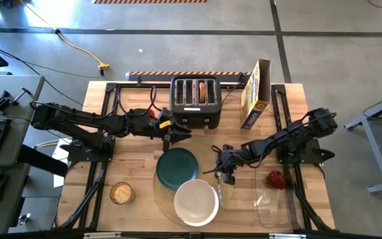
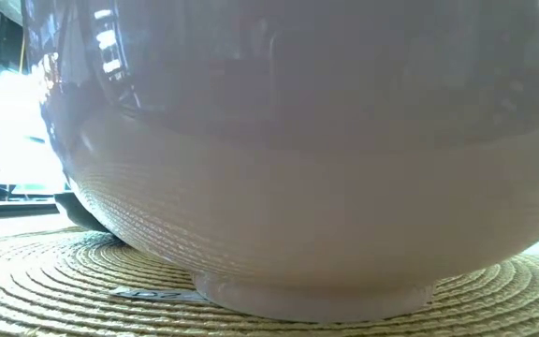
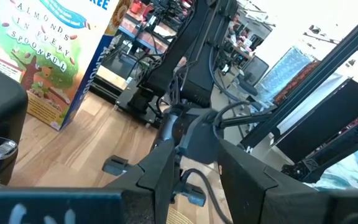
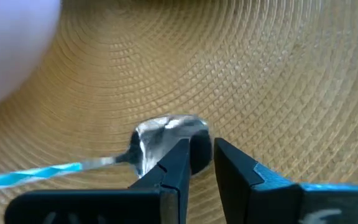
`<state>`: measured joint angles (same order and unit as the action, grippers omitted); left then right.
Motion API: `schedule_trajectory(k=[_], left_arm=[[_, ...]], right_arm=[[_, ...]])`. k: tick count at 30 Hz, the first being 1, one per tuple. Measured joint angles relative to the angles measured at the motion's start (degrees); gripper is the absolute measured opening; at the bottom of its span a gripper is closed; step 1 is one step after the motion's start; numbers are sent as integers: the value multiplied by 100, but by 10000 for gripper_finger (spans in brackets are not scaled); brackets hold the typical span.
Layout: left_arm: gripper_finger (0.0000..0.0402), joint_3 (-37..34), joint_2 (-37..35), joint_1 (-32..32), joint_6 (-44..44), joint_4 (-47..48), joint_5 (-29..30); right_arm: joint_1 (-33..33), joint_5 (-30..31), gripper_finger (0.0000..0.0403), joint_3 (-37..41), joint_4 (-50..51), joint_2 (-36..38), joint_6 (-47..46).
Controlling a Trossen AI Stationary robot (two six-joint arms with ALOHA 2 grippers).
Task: Arrange a breakfast setting
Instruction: Put the white patterned spoon on the brown table mat
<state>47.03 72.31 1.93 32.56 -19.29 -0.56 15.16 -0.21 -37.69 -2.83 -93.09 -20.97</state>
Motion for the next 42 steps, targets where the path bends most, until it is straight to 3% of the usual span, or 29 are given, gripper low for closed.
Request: schedule_trajectory(k=[22,33,42], left_arm=[[113,0,0,0,-17,18,-2],[113,0,0,0,-22,53,-2],[113,0,0,0,-20,68,-2]], right_arm=[[-4,-84,53,-7,62,-85,-321],[22,-137,53,4,587,409,-470],[114,-88,53,-15,416,419,-463]])
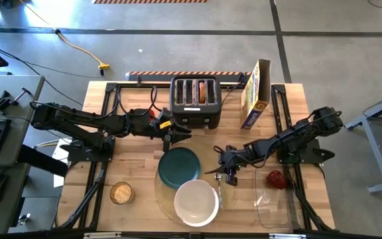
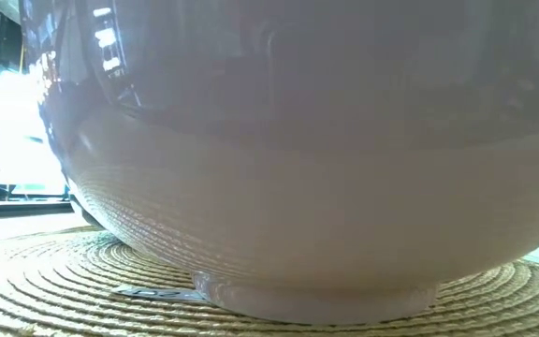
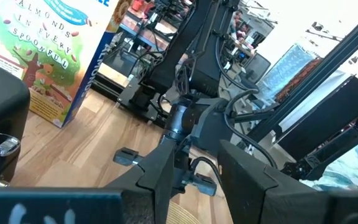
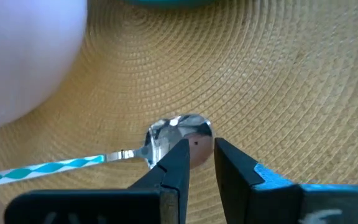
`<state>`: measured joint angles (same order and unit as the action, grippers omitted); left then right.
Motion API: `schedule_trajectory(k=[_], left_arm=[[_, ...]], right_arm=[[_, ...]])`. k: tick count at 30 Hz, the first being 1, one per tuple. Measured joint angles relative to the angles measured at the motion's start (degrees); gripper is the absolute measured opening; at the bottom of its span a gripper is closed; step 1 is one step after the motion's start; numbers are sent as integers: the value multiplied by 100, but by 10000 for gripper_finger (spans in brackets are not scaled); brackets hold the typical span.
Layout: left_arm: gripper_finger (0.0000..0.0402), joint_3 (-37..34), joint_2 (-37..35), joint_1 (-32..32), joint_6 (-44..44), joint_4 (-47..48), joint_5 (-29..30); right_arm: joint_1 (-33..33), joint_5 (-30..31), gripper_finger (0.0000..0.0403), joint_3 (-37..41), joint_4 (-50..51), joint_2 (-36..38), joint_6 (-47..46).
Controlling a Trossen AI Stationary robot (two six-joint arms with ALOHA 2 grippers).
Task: Arrange a breakfast setting
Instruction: Put the white patterned spoon on the brown table mat
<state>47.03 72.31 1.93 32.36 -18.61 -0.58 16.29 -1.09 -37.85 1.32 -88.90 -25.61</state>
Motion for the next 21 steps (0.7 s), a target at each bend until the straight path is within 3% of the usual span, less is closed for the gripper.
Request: schedule_trajectory(k=[21], left_arm=[[113,-1,0,0,0,-10,0]], right_arm=[[26,70,53,-2,-1101,-295,57]])
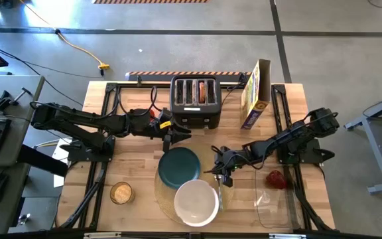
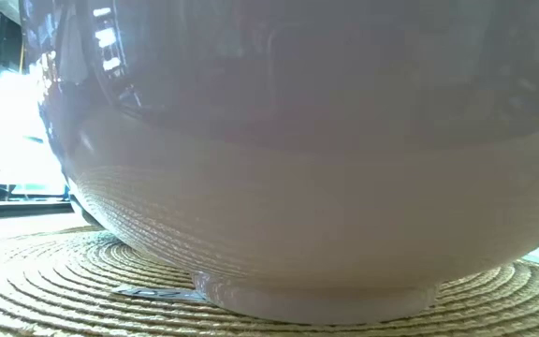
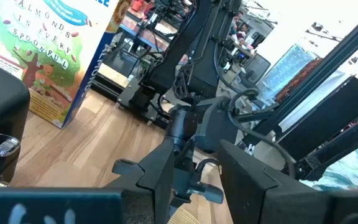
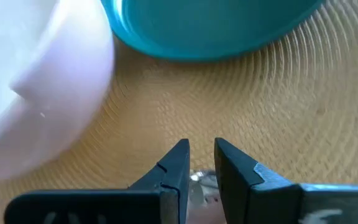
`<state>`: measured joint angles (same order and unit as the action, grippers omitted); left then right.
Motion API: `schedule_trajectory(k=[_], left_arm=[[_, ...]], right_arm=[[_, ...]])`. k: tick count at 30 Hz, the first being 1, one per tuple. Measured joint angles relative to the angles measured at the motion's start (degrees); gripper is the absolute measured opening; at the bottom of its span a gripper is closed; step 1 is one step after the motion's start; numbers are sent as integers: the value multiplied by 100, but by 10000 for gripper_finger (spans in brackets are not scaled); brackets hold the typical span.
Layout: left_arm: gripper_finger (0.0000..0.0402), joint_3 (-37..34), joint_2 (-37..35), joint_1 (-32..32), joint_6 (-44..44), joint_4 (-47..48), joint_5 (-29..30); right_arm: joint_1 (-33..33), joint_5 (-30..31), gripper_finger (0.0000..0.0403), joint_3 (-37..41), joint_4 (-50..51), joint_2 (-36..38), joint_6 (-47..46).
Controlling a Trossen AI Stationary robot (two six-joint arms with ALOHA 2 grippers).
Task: Arrange a breakfast setting
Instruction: Put the white patterned spoon on the brown table mat
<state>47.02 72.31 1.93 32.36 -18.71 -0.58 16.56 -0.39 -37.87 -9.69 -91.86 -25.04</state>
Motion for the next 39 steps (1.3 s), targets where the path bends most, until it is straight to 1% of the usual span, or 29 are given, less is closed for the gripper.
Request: schedule_trajectory(k=[9,25,39], left_arm=[[113,-2,0,0,15,-49,95],[113,-1,0,0,44,-45,129],[113,-2,0,0,44,-38,129]], right_arm=[[0,-1,53,0,-271,-260,-44],[0,-1,53,0,159,-271,-175],[0,-55,53,0,126,-255,-155]])
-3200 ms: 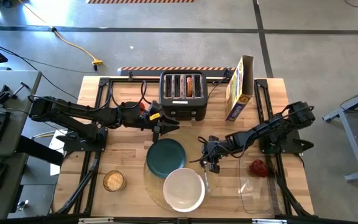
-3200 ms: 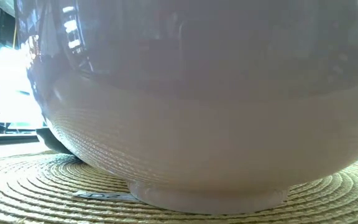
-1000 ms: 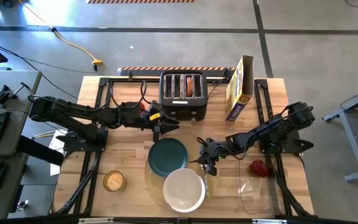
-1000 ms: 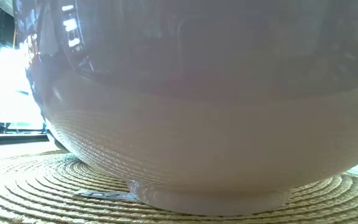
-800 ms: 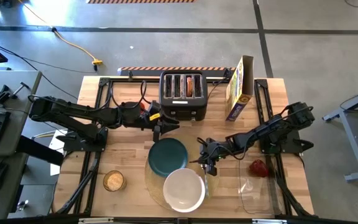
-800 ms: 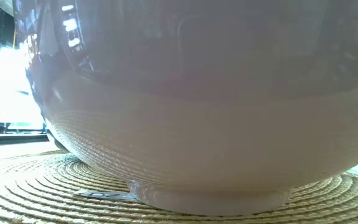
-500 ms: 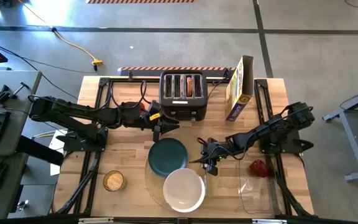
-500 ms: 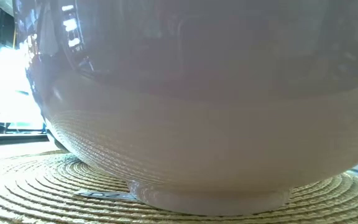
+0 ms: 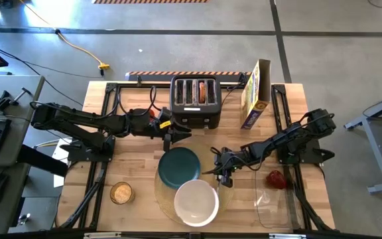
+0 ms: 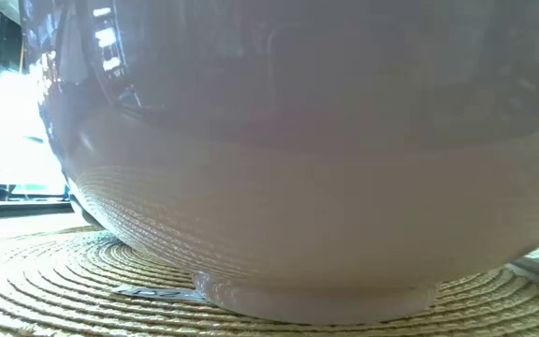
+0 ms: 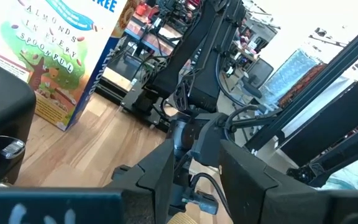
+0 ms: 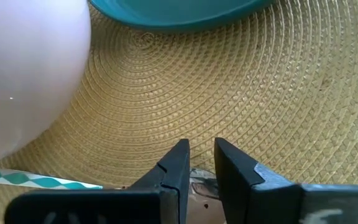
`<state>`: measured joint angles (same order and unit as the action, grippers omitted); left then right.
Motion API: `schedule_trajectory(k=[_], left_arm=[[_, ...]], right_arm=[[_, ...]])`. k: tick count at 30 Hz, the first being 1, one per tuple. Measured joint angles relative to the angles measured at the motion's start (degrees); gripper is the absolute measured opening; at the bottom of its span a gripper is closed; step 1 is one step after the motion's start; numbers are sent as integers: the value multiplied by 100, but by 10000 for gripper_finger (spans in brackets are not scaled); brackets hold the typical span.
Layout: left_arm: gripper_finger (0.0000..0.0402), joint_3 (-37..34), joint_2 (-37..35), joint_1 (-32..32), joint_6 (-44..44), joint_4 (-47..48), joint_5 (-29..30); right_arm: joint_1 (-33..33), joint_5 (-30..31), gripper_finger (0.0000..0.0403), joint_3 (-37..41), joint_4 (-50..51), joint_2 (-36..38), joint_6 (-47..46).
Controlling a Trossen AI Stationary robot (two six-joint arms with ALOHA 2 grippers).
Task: Arrange a breakfast setting
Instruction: Put the white patterned spoon on the brown table mat, then put the bagel on the green plate
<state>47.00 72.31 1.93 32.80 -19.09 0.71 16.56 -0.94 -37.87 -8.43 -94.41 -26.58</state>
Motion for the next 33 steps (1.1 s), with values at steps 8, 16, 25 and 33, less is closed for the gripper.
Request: schedule_trajectory(k=[8,16,25,33], left_arm=[[113,0,0,0,-1,0,0],[113,0,0,-2,-352,49,0],[113,0,-28,-21,-1469,152,-452],[113,0,-585,-284,-1854,491,-1014]], right_arm=[[-1,-14,53,-340,608,401,376],[-27,291,53,-927,2011,1006,967],[-422,922,53,-1322,2609,1918,834],[-581,1300,53,-1360,2834,2778,585]])
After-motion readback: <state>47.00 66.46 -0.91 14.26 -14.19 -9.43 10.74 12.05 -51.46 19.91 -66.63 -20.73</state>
